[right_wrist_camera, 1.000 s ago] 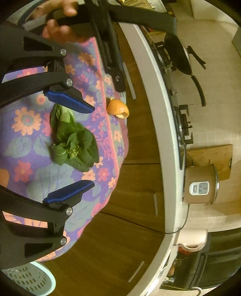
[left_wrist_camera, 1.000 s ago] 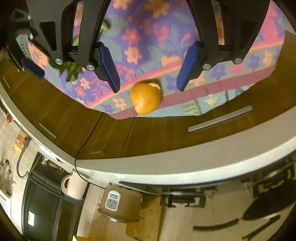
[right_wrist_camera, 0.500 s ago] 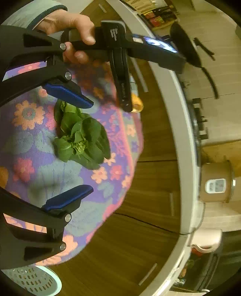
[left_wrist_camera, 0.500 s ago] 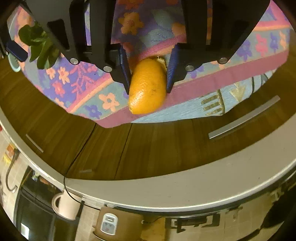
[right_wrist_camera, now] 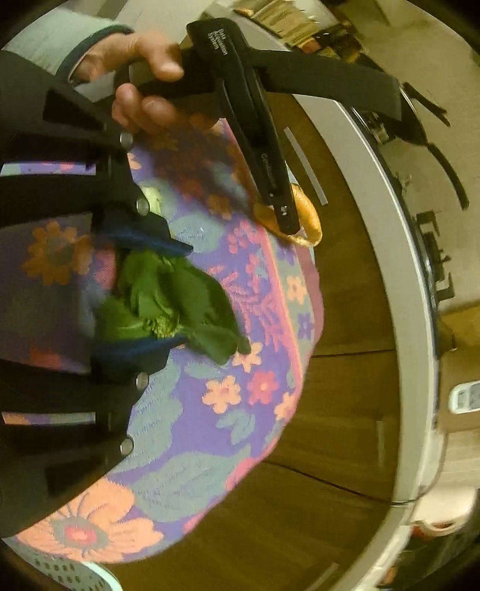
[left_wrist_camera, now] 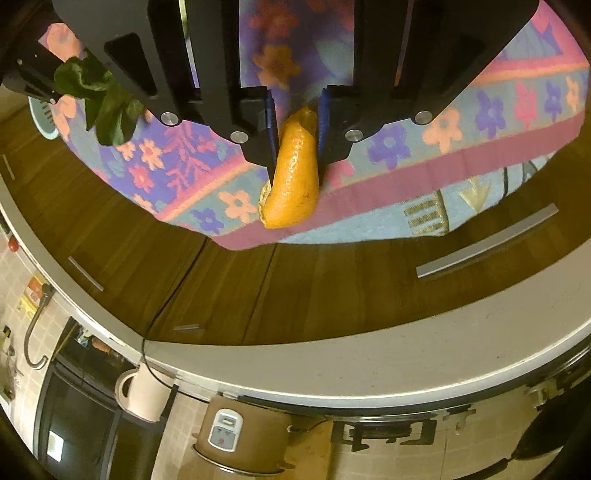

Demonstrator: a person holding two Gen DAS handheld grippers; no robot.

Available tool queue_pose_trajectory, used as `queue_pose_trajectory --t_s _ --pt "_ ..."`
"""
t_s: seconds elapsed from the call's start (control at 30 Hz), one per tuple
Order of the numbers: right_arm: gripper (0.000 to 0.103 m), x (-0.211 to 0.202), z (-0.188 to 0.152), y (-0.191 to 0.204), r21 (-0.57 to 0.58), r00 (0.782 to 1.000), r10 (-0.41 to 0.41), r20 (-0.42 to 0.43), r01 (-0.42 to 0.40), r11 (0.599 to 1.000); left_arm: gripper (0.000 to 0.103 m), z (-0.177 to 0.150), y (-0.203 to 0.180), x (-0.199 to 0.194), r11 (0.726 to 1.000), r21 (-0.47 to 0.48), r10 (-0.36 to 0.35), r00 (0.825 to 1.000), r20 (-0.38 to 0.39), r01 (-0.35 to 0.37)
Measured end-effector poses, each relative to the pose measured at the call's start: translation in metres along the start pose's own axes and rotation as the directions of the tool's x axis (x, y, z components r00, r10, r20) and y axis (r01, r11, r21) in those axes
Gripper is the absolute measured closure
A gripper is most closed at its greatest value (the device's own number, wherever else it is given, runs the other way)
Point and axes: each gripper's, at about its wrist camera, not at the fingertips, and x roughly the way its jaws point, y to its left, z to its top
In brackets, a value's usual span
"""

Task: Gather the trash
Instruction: 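Carry the peel and bok choy over the blue basket and open both tools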

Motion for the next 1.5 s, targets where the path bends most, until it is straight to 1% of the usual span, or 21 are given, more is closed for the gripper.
queue_pose_trajectory --t_s 0.1,0.13,0.2,0.27,0.37,0.47,0.57,0.67,0.83,1.0,1.13,1.17,1.2,1.27,1.33,1.43,1.5 --pt "0.076 -0.012 -0.004 0.003 0.0 0.999 0.008 0.036 -0.008 1.0 0.089 -0.006 -0.008 -0.014 1.0 0.013 -0.019 1.0 0.016 0.019" --pt "0.077 -0.019 -0.007 0.002 0.004 0.998 0.01 0.06 -0.01 1.0 0.089 -0.008 -0.012 -0.02 1.0 0.016 -0.026 0.999 0.021 0.026" --pt "0.08 -0.033 -0.012 0.004 0.001 0.994 -0.024 0.102 0.024 1.0 0.089 -0.015 -0.018 -0.032 0.999 0.007 -0.045 0.999 0.03 0.045" --pt "0.083 -0.044 -0.017 0.003 0.001 0.992 -0.034 0.123 0.035 0.999 0.089 -0.023 -0.026 -0.043 0.997 0.001 -0.073 0.997 0.039 0.073" --pt "0.086 -0.063 -0.025 -0.004 0.019 0.987 -0.058 0.148 0.055 0.998 0.089 -0.035 -0.045 -0.057 0.996 0.024 -0.085 0.995 0.048 0.084" --pt "0.086 -0.079 -0.033 -0.017 0.051 0.985 -0.066 0.16 0.058 0.997 0.089 -0.044 -0.066 -0.069 0.995 0.043 -0.092 0.994 0.06 0.089" --pt "0.087 -0.098 -0.043 -0.034 0.084 0.981 -0.087 0.175 0.073 0.994 0.089 -0.054 -0.085 -0.08 0.992 0.05 -0.119 0.991 0.064 0.116" --pt "0.087 -0.117 -0.053 -0.054 0.124 0.977 -0.101 0.188 0.079 0.989 0.089 -0.06 -0.109 -0.087 0.988 0.079 -0.139 0.988 0.061 0.134" --pt "0.087 -0.156 -0.073 -0.093 0.191 0.96 -0.158 0.229 0.115 0.975 0.089 -0.068 -0.157 -0.093 0.975 0.137 -0.18 0.983 0.046 0.172" --pt "0.087 -0.19 -0.099 -0.15 0.291 0.942 -0.238 0.238 0.164 0.942 0.089 -0.083 -0.214 -0.088 0.953 0.199 -0.234 0.972 0.003 0.228" --pt "0.087 -0.209 -0.121 -0.183 0.334 0.929 -0.291 0.231 0.205 0.92 0.089 -0.098 -0.263 -0.08 0.929 0.241 -0.28 0.959 -0.042 0.282" --pt "0.087 -0.213 -0.126 -0.189 0.334 0.922 -0.314 0.228 0.229 0.914 0.089 -0.103 -0.278 -0.077 0.92 0.258 -0.288 0.956 -0.058 0.293" --pt "0.087 -0.219 -0.132 -0.197 0.331 0.91 -0.35 0.224 0.267 0.905 0.089 -0.106 -0.288 -0.075 0.915 0.271 -0.292 0.954 -0.068 0.299" --pt "0.087 -0.224 -0.139 -0.208 0.333 0.896 -0.391 0.21 0.311 0.89 0.089 -0.115 -0.313 -0.068 0.898 0.308 -0.3 0.949 -0.097 0.316" --pt "0.087 -0.228 -0.147 -0.222 0.343 0.884 -0.428 0.189 0.349 0.872 0.089 -0.121 -0.33 -0.061 0.886 0.329 -0.302 0.946 -0.12 0.325" --pt "0.087 -0.228 -0.157 -0.24 0.357 0.878 -0.453 0.152 0.379 0.854 0.089 -0.13 -0.352 -0.049 0.869 0.35 -0.311 0.936 -0.163 0.35" --pt "0.087 -0.226 -0.162 -0.249 0.369 0.879 -0.456 0.137 0.382 0.847 0.089 -0.137 -0.365 -0.041 0.859 0.363 -0.312 0.931 -0.189 0.362"
